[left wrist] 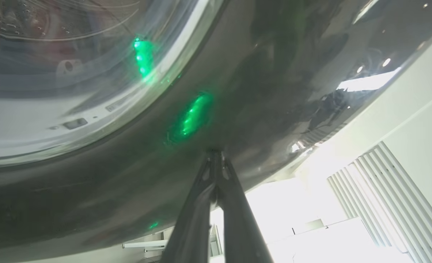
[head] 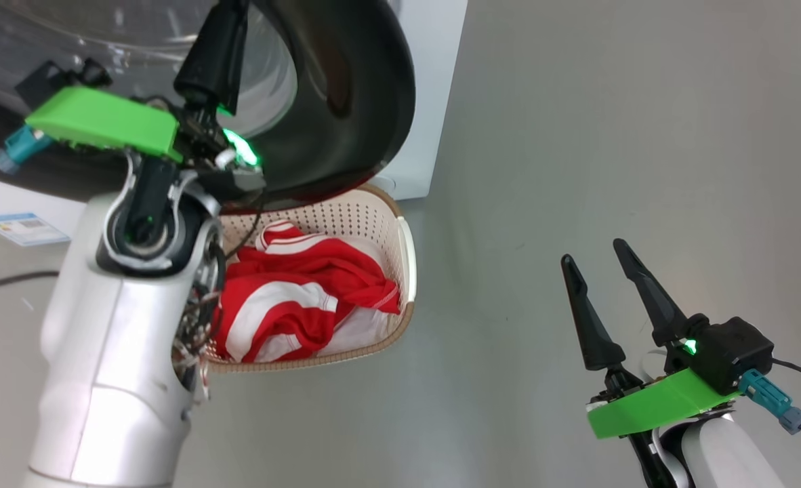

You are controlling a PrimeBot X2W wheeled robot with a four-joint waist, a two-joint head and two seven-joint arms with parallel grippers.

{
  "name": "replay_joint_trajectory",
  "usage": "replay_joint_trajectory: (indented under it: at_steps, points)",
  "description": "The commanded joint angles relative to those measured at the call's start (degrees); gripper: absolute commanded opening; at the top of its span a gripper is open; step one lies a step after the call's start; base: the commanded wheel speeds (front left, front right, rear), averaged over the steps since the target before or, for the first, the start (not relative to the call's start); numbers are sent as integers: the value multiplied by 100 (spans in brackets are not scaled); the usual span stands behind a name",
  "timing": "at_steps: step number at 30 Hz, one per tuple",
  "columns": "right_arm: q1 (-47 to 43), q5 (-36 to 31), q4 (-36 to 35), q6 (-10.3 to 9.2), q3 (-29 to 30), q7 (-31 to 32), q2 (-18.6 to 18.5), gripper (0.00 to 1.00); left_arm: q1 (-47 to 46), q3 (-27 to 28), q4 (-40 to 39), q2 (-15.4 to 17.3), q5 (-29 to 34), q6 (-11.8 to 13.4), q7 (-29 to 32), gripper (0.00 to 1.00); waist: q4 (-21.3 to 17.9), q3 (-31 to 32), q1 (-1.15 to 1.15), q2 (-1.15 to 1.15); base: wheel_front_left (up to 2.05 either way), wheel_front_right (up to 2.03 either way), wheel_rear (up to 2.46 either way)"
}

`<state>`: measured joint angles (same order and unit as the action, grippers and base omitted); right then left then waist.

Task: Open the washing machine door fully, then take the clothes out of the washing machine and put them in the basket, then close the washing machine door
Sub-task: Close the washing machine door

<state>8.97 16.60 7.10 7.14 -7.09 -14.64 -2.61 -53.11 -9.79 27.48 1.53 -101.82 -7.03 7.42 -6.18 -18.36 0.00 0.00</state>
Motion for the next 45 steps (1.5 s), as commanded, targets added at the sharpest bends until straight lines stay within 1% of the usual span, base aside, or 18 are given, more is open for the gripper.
replay_joint_trajectory:
  at_steps: [1,4,5,6,7,11,13,16,23,28,32,35,38,41,42,45]
  points:
    - [94,13,-107,35,-88,-36,-27,100,164,148,-229,138,50,-45,15,0,1,108,0,0,0,0,0]
    - [27,26,-69,35,-9,-36,-27,100,468,143,-309,203,195,-45,-7,0,54,254,0,0,0,0,0]
    - [4,35,-63,35,16,-36,-27,100,572,134,-348,238,285,-45,-52,25,76,308,0,0,0,0,0]
    - [-20,47,-56,35,38,-36,-27,100,678,106,-402,299,437,-45,-130,100,100,364,0,0,0,0,0]
    - [-20,47,-56,35,38,-36,-27,100,678,106,-402,299,437,-45,-130,100,100,364,0,0,0,0,0]
    - [-106,81,-25,35,108,-36,-27,100,1156,55,-486,475,963,-46,-579,100,206,607,0,0,0,0,0]
    - [-142,95,-5,35,142,-36,-27,100,1382,-34,-548,626,1282,-46,-742,100,264,729,0,0,0,0,0]
    - [-198,107,37,35,191,-36,-27,100,1707,-249,-597,932,1950,-46,-1057,100,352,899,0,0,0,0,0]
    - [-354,83,98,35,251,-36,-27,100,2376,-476,-884,1304,2831,-33,-1644,100,499,1240,0,0,0,0,0]
    - [-471,19,122,35,304,-36,-27,100,2944,-590,-1180,1489,3452,193,-1999,100,513,1453,0,0,0,0,0]
    - [-562,-195,101,35,396,-36,-27,100,3359,-613,-1528,1653,4221,430,-2183,100,521,1573,0,0,0,0,0]
    - [-647,-236,103,35,445,-36,-27,100,3682,-570,-1785,1719,4876,623,-2229,100,518,1686,0,0,0,0,0]
    - [-753,-281,70,35,499,-36,-27,100,4033,-347,-2085,1678,5533,789,-2238,100,506,1811,0,0,0,0,0]
    - [-861,-340,-5,35,545,-36,-27,100,4414,-93,-2381,1558,6163,842,-2240,100,494,1898,0,0,0,0,0]
    - [-926,-371,-51,35,582,-36,-27,100,4659,11,-2505,1464,6493,877,-2240,100,487,1942,0,0,0,0,0]
    - [-1011,-387,-131,35,643,-36,-27,100,4934,158,-2644,1370,6930,906,-2241,100,482,1995,0,0,0,0,0]
